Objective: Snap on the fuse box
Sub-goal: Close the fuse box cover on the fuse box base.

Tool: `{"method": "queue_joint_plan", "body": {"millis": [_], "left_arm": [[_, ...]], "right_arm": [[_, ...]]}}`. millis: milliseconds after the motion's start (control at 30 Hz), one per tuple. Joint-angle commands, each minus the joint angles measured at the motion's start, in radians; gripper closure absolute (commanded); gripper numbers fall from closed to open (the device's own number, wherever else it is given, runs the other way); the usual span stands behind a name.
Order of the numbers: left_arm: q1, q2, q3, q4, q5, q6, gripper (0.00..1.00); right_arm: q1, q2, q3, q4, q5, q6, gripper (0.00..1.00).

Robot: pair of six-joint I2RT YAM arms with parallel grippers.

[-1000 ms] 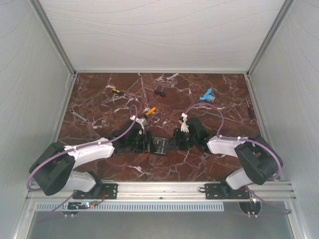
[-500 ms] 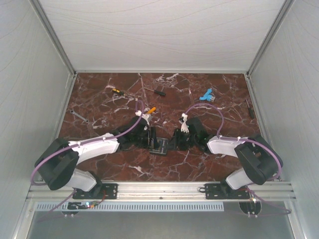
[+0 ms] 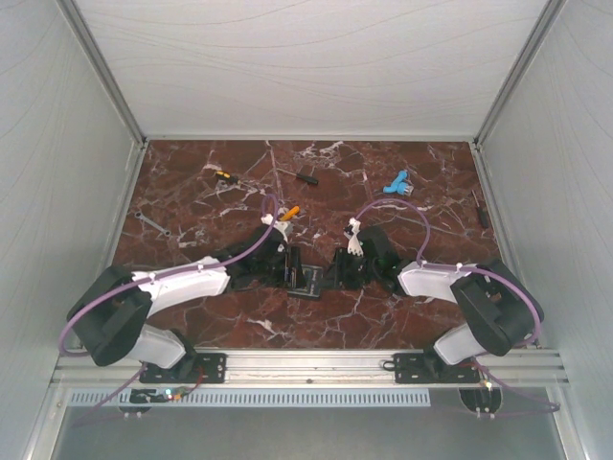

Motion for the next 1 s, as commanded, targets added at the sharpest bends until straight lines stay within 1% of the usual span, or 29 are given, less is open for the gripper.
{"method": "queue_joint_plan", "body": {"millis": [0, 167, 267, 367, 467, 533, 633, 967], "left_arm": [[-0.005, -0.036, 0.009, 0.026, 0.016, -0.012, 0.40], [0.006, -0.064, -0.016, 0.026, 0.009, -0.018, 0.37], [0.029, -0.067, -0.039, 0.035, 0.030, -0.022, 0.37], [0.047, -0.062, -0.057, 0.061, 0.068, -0.027, 0.40], [0.048, -0.040, -0.056, 0.072, 0.081, -0.027, 0.47], [0.048, -0.025, -0.053, 0.074, 0.082, -0.022, 0.50], [0.048, -0.012, -0.055, 0.077, 0.094, -0.022, 0.52], [0.022, 0.021, -0.108, 0.110, 0.109, -0.056, 0.55]], "right_arm": [[0.012, -0.006, 0.000, 0.032, -0.009, 0.013, 0.68], [0.018, -0.008, 0.005, 0.025, -0.010, 0.012, 0.68], [0.022, -0.009, 0.009, 0.018, -0.009, 0.011, 0.67], [0.027, -0.004, 0.013, 0.018, -0.011, 0.011, 0.66], [0.035, 0.006, 0.023, 0.016, -0.012, 0.009, 0.66], [0.037, 0.013, 0.028, 0.016, -0.013, 0.010, 0.66], [0.039, 0.021, 0.033, 0.011, -0.016, 0.008, 0.66], [0.041, 0.048, 0.029, -0.032, -0.006, -0.007, 0.70]]}}
